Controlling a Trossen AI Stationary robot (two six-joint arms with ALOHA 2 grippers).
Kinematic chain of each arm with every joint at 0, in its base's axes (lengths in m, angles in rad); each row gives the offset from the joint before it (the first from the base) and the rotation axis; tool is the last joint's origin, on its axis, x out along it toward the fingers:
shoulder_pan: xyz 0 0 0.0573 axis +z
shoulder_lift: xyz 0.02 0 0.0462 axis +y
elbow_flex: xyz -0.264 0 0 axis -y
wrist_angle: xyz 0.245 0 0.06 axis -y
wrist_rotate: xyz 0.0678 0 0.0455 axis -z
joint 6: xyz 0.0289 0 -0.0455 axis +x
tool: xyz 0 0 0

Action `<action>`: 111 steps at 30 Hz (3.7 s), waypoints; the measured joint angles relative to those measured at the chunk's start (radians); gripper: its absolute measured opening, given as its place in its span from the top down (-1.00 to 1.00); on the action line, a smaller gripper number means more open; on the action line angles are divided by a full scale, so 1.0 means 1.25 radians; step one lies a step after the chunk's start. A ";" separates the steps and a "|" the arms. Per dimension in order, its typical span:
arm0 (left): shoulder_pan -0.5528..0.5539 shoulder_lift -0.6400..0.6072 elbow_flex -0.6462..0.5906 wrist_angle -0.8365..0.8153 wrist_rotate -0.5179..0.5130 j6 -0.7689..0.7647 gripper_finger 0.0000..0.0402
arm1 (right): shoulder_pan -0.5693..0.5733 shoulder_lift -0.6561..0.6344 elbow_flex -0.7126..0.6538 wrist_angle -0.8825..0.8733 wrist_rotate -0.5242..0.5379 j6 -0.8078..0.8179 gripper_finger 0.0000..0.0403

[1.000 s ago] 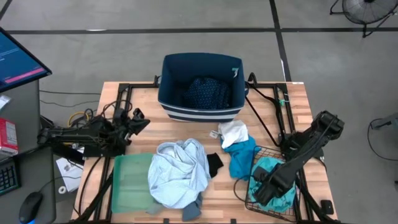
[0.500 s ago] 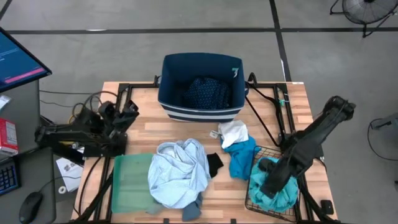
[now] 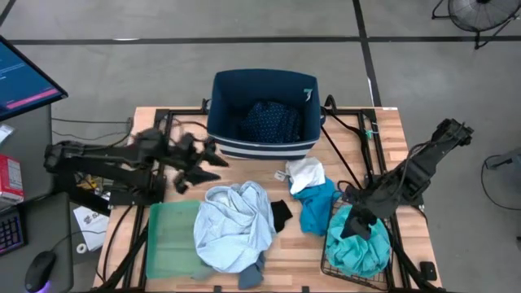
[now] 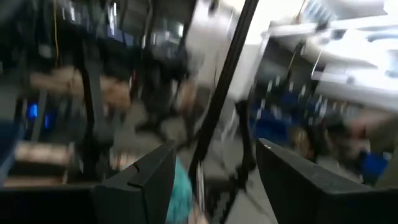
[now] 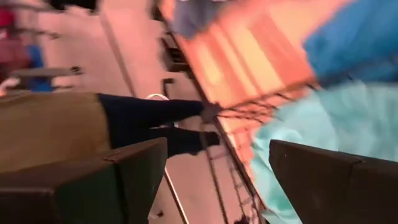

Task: Pick & Place Cloths
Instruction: Put the blue polo into the blue bin

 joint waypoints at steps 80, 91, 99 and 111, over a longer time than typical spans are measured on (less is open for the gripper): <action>-0.273 0.035 0.250 -0.237 -0.648 0.002 1.00 | -0.315 0.108 0.000 0.407 0.141 -0.824 -0.37; -0.273 0.097 0.397 -0.162 -0.623 0.225 1.00 | -0.433 0.217 0.000 0.725 0.115 -0.976 -0.37; -0.248 0.176 0.476 -0.150 -0.617 0.306 1.00 | -0.442 0.377 0.111 0.782 0.020 -1.014 -0.37; -0.226 0.245 0.572 -0.043 -0.428 0.291 1.00 | -0.465 0.560 0.314 0.674 0.049 -1.026 -0.37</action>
